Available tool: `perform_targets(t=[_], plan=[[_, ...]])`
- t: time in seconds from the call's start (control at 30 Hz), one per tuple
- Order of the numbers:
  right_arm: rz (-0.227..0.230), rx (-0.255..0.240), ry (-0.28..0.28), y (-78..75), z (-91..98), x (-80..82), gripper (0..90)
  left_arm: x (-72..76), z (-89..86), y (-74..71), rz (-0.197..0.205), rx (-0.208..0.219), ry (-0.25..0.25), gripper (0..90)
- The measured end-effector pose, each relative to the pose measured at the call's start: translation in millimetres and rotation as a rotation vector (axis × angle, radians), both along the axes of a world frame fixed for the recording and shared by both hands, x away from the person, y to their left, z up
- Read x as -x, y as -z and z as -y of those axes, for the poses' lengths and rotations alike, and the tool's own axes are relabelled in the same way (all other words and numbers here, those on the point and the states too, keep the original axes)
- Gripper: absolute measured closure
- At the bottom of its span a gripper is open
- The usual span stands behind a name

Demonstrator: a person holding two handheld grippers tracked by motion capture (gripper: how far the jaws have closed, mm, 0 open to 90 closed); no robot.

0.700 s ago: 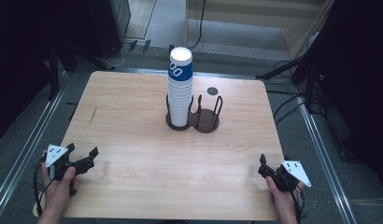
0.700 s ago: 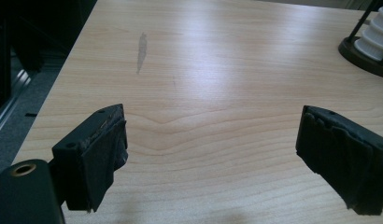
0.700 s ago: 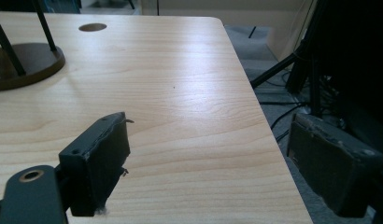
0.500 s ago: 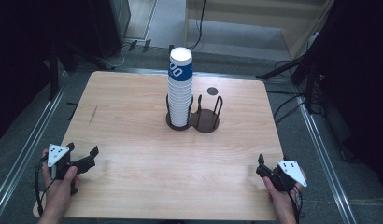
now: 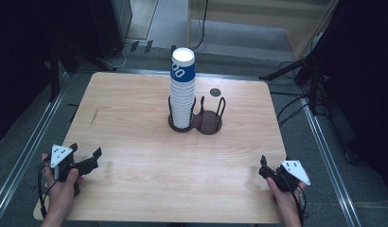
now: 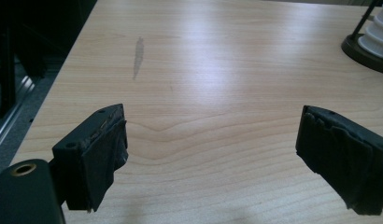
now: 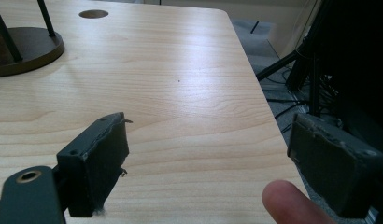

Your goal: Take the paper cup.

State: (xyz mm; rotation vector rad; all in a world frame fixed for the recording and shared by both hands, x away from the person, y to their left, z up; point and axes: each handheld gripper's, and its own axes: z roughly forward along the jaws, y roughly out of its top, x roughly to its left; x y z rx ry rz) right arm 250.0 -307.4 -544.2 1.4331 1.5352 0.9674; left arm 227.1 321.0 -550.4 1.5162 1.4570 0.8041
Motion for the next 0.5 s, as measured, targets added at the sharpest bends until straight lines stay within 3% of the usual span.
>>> perform_targets(t=[0.3, 0.5], plan=[[-0.006, -0.029, 0.014, -3.7, 4.2, 1.1, 13.8, 0.3, 1.2, 0.0, -0.006, -0.02, 0.056, 9.8], [-0.008, -0.021, 0.0, -5.9, 1.4, 0.3, 13.8, -0.1, 1.9, 0.0, -0.012, -0.023, 0.073, 9.8]])
